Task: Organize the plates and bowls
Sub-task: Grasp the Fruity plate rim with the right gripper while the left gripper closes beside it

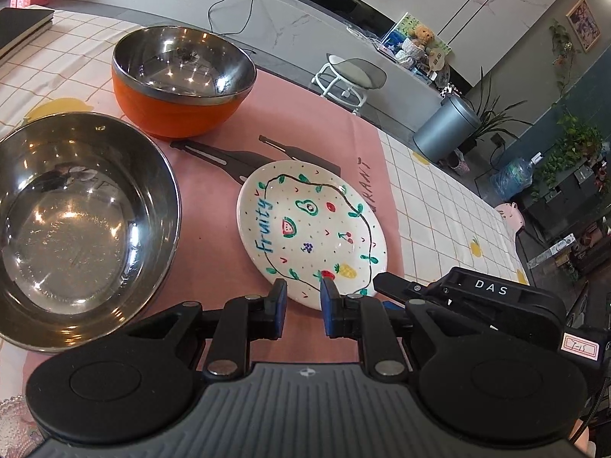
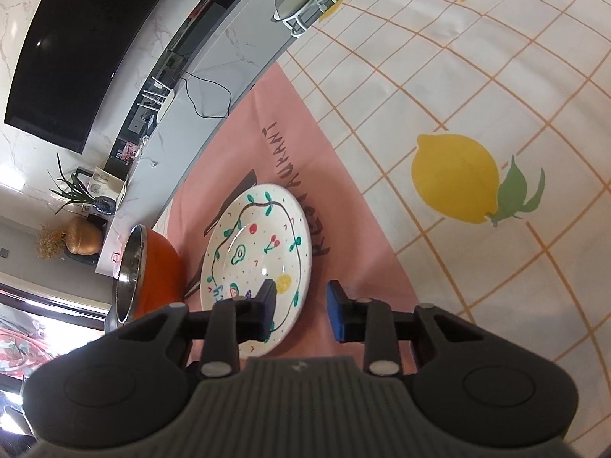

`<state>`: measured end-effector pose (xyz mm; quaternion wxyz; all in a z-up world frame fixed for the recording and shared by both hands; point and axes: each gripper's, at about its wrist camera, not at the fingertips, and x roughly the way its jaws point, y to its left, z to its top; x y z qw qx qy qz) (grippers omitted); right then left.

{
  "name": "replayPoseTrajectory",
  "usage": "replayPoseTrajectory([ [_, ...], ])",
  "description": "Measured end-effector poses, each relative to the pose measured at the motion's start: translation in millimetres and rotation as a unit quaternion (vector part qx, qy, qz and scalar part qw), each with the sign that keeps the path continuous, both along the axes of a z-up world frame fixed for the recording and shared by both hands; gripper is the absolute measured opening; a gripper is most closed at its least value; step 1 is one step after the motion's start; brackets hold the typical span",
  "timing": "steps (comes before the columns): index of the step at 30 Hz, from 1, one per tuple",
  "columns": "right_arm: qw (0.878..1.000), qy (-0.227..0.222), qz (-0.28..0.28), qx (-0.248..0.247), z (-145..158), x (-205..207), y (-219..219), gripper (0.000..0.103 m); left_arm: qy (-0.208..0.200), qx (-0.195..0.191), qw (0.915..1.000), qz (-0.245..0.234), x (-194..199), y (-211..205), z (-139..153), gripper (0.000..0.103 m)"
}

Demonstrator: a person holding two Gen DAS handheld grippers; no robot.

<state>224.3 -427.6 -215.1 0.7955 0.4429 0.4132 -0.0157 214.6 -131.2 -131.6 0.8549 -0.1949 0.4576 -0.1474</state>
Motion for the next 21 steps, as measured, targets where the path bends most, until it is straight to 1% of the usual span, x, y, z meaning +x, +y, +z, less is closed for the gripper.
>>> replayPoseTrajectory([
  [1, 1.000, 0.003, 0.000, 0.003, -2.1, 1.4, 0.7, 0.029, 0.001, 0.000, 1.0000, 0.000, 0.3, 0.4, -0.4, 0.020],
  [2, 1.000, 0.006, 0.000, 0.006, -4.3, 2.5, 1.2, 0.026, 0.001, -0.001, 1.0000, 0.001, 0.5, 0.8, -0.6, 0.020],
  [5, 1.000, 0.012, -0.008, 0.016, -9.2, 3.9, 0.2, 0.012, 0.006, -0.005, 1.0000, 0.001, 1.8, 2.1, -1.9, 0.021],
  [6, 1.000, 0.013, -0.011, 0.024, -11.1, 3.6, -0.7, 0.009, 0.006, -0.003, 1.0000, -0.001, 2.1, 1.9, -2.5, 0.021],
  [7, 0.999, 0.014, -0.013, 0.033, -13.0, 3.0, -1.5, 0.003, 0.005, -0.002, 1.0000, -0.001, 1.2, 2.5, -2.7, 0.021],
  [8, 0.999, 0.015, -0.018, 0.043, -14.5, 1.5, -2.2, 0.002, 0.005, 0.000, 1.0000, 0.001, 0.4, 3.0, -2.7, 0.021],
  [10, 0.999, 0.016, -0.025, 0.040, -13.3, -1.4, -2.1, 0.001, 0.007, 0.001, 1.0000, 0.004, -0.9, 3.8, -3.3, 0.021],
  [12, 0.999, 0.019, -0.032, 0.014, -6.1, -5.0, -0.4, 0.001, 0.008, 0.003, 0.9999, 0.006, -2.4, 4.4, -3.4, 0.021],
  [14, 0.999, 0.023, -0.041, 0.004, -1.3, -11.9, -2.1, 0.001, 0.009, 0.005, 0.9999, 0.005, -3.9, 3.5, -3.9, 0.021],
  [18, 0.997, 0.046, -0.062, -0.012, 4.4, -32.4, -11.2, 0.001, 0.011, -0.002, 0.9999, 0.011, -3.5, 0.6, -7.3, 0.022],
  [21, 0.996, 0.056, -0.073, -0.021, 7.2, -44.0, -21.4, 0.001, 0.016, -0.007, 0.9997, 0.016, -0.3, -2.5, -10.9, 0.027],
])
